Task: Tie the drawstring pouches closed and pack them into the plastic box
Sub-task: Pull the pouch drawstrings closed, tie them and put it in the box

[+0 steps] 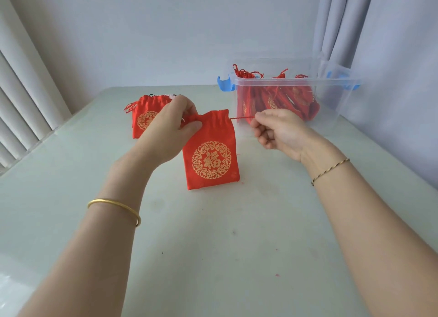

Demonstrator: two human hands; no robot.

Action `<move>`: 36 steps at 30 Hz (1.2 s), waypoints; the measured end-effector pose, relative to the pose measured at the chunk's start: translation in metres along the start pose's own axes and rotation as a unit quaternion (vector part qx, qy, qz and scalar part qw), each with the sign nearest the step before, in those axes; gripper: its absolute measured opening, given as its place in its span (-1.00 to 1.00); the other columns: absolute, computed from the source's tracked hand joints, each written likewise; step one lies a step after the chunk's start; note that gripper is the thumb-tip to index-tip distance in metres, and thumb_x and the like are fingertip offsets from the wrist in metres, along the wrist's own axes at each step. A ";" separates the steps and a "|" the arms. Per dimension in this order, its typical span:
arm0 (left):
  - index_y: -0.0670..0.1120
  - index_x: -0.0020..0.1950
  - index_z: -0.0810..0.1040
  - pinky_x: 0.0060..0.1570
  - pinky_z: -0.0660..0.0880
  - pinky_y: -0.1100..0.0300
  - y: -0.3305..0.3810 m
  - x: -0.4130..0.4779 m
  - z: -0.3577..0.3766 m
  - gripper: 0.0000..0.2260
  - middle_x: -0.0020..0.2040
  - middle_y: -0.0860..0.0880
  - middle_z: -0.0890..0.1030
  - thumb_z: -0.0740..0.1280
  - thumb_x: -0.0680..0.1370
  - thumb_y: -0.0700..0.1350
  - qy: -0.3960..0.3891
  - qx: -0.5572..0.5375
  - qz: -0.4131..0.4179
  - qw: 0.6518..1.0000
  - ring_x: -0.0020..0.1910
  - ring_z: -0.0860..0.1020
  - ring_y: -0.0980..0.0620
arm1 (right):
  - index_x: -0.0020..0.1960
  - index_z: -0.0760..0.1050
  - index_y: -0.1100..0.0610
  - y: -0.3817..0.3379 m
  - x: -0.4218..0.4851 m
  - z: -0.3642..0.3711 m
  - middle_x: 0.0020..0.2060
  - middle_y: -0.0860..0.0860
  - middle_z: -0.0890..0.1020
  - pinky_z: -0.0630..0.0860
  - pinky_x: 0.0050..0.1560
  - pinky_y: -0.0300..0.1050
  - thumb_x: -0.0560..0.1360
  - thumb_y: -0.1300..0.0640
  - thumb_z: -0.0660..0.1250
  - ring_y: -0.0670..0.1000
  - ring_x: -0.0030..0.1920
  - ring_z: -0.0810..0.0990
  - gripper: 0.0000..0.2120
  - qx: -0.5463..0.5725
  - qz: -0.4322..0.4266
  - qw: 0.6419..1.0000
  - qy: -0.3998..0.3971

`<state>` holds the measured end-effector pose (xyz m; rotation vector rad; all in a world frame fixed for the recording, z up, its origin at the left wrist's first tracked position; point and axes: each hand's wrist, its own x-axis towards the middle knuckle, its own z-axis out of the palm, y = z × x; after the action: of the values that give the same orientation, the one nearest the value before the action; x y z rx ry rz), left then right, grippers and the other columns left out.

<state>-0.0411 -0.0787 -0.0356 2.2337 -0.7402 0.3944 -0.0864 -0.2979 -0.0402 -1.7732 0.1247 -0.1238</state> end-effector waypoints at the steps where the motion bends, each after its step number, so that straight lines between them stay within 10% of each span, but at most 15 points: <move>1: -0.05 0.03 0.37 -0.25 0.35 0.34 0.000 0.000 -0.001 -0.89 -0.16 0.16 0.41 0.28 0.55 -0.15 -0.008 -0.005 -0.008 1.000 -0.22 0.41 0.18 | -0.25 0.43 0.13 -0.001 0.001 0.001 -0.42 0.01 0.47 0.28 -0.50 -0.28 0.60 0.16 0.12 -0.10 -0.51 0.39 -0.73 0.019 -0.008 1.000 0.023; 21: -0.15 -0.16 0.60 -0.27 0.37 0.13 -0.013 0.002 -0.014 -0.87 -0.26 -0.09 0.57 0.29 0.53 -0.17 0.077 0.038 -0.101 0.991 -0.25 0.49 -0.09 | -0.32 0.42 0.12 -0.004 0.005 -0.002 -0.50 -0.02 0.47 0.30 -0.54 -0.37 0.54 0.13 0.19 -0.10 -0.58 0.39 -0.74 0.329 0.106 0.930 0.125; 27: -0.06 -0.33 0.40 -0.34 0.30 0.24 -0.012 0.002 -0.013 -0.72 -0.37 0.01 0.43 0.16 0.58 -0.19 0.127 -0.279 -0.272 0.912 -0.40 0.35 0.07 | -0.32 0.35 0.11 0.009 0.011 -0.015 -0.58 -0.05 0.40 0.25 -0.58 -0.40 0.54 0.23 0.10 -0.12 -0.66 0.34 -0.74 0.496 0.144 0.837 0.183; 33: -0.03 -0.30 0.33 0.17 0.40 0.12 0.015 0.005 -0.024 -0.71 -0.06 -0.01 0.66 0.06 0.62 -0.12 0.046 -0.586 -0.185 0.787 0.13 0.59 0.03 | -0.34 0.39 0.09 -0.012 0.004 -0.010 -0.51 -0.05 0.45 0.28 -0.56 -0.37 0.52 0.17 0.17 -0.11 -0.59 0.38 -0.74 0.389 0.077 0.900 0.181; 36: -0.04 -0.24 0.40 0.20 0.42 0.08 0.034 0.008 -0.022 -0.73 -0.21 0.02 0.65 0.06 0.63 -0.09 0.012 -0.598 -0.142 0.789 -0.02 0.64 0.03 | -0.33 0.45 0.10 -0.034 -0.006 0.003 -0.53 -0.05 0.50 0.35 -0.47 -0.31 0.53 0.15 0.20 -0.10 -0.53 0.42 -0.74 0.289 -0.003 0.945 0.153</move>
<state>-0.0575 -0.0847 0.0021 1.0680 -0.4042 -0.1972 -0.0911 -0.2868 -0.0079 -1.1585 0.2763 -0.3998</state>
